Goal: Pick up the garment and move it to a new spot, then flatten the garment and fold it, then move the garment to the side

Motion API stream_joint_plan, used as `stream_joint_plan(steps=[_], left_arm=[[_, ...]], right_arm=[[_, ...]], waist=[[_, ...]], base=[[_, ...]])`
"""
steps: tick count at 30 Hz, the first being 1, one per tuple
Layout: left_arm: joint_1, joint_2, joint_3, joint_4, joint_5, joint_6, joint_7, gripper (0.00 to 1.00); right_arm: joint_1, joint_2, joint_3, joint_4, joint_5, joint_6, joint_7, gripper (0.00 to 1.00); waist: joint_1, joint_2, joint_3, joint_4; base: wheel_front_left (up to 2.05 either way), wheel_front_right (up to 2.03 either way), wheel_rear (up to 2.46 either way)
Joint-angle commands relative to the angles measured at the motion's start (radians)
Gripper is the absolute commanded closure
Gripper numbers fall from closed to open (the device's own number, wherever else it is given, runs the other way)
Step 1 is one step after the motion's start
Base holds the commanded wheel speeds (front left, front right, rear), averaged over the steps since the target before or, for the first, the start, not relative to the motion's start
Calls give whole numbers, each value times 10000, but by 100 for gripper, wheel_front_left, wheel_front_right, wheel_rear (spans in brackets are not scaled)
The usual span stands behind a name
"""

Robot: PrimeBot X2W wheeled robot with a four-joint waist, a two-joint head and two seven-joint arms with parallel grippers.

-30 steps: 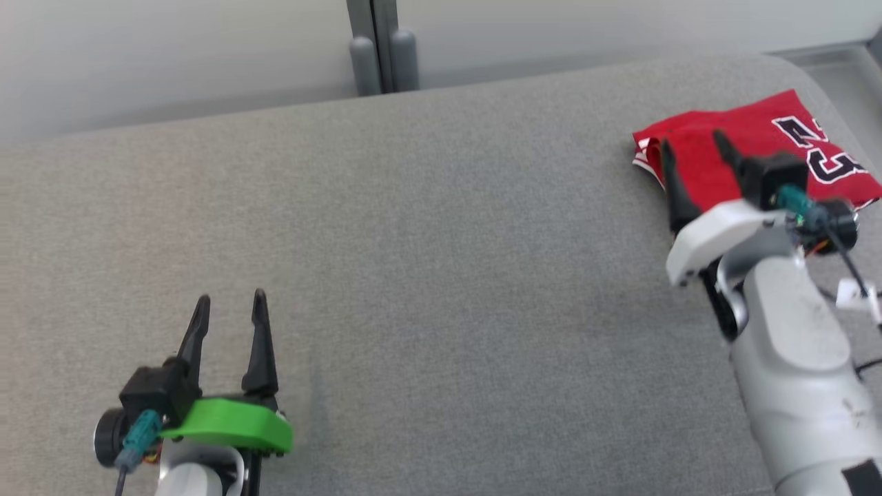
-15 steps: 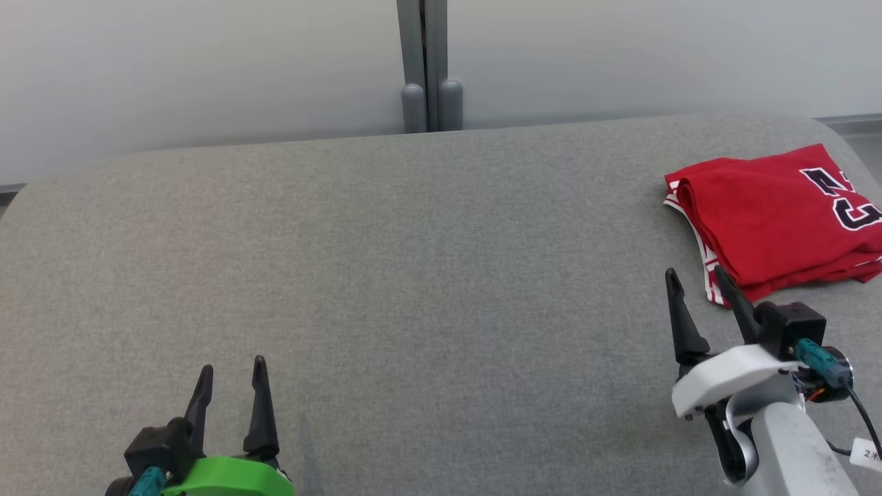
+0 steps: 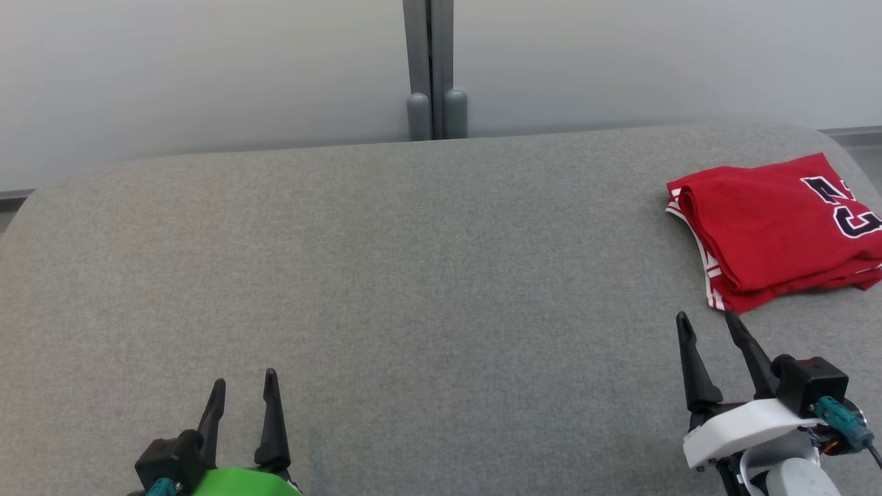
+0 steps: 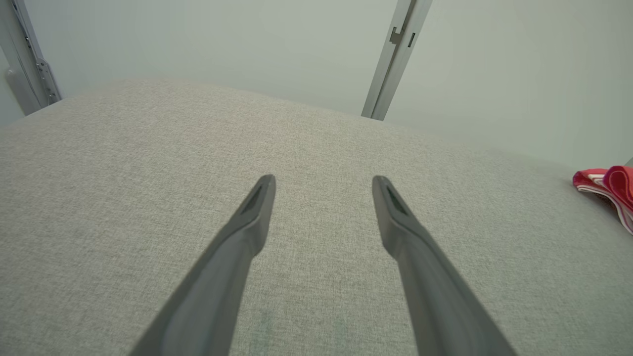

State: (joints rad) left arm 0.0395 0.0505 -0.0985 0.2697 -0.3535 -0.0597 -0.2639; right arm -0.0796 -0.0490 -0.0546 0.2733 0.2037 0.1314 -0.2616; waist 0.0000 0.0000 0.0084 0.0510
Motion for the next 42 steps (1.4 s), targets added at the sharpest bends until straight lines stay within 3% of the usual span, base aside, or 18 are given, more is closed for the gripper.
stream_joint_plan(steps=[1, 13, 14, 18, 42], left_arm=[[135, 7, -19, -22, -44, 92, 0, 0], [2, 7, -72, -71, -75, -25, 0, 0], [-2, -2, -76, -52, -66, 11, 0, 100], [10, -13, -80, 260, -81, 7, 5, 100], [-492, -1, 600, 94, -3930, -220, 1158, 100]], right_arm=[[122, -37, 29, -45, 89, -17, -44, 0], [212, -36, 124, -2, 133, -17, -45, 0], [83, 2, 113, 6, 74, 0, -2, 100], [188, 80, 107, 308, 87, 0, 26, 100], [10, 44, -117, 102, 4390, -3, 1173, 100]], waist=[[0, 0, 7, -5], [0, 0, -36, 33], [0, 0, -36, 34], [0, 0, -39, 36], [0, 0, -42, -71]], base=[[0, 0, 0], [0, 0, 0], [0, 0, 0], [0, 0, 0], [0, 0, 0]])
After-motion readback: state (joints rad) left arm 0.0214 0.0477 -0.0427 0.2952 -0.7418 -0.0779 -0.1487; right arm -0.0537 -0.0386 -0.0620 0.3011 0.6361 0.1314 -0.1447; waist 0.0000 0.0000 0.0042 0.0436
